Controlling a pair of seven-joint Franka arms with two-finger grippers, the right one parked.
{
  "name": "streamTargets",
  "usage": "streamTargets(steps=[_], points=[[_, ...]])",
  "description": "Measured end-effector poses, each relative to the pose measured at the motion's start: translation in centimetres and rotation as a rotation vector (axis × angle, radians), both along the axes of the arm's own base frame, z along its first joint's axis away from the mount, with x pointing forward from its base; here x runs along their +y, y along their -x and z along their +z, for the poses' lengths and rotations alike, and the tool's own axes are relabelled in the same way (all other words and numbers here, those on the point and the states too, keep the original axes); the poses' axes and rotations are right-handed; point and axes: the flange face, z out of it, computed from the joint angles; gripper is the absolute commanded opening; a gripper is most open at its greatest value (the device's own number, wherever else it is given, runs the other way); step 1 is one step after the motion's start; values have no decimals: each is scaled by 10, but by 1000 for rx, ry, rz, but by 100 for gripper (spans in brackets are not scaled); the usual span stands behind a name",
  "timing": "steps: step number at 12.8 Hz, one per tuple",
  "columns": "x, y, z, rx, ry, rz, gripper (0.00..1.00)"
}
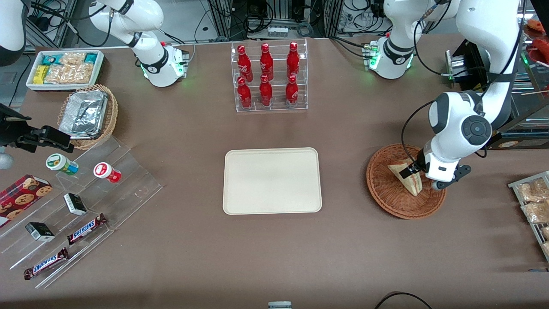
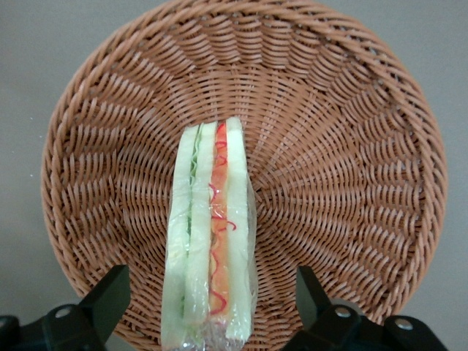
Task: Place sandwich from basket to tray
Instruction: 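Close the left gripper on the sandwich's upright edge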
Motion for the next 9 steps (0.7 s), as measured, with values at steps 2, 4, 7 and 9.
streamTargets(steps=[2, 4, 7, 9], points=[[-2, 1, -9, 13, -2, 4, 91], [-2, 3, -19, 33, -4, 22, 62], [-2, 5, -32, 55, -8, 44, 5], [-3, 6, -38, 66, -10, 45, 0]])
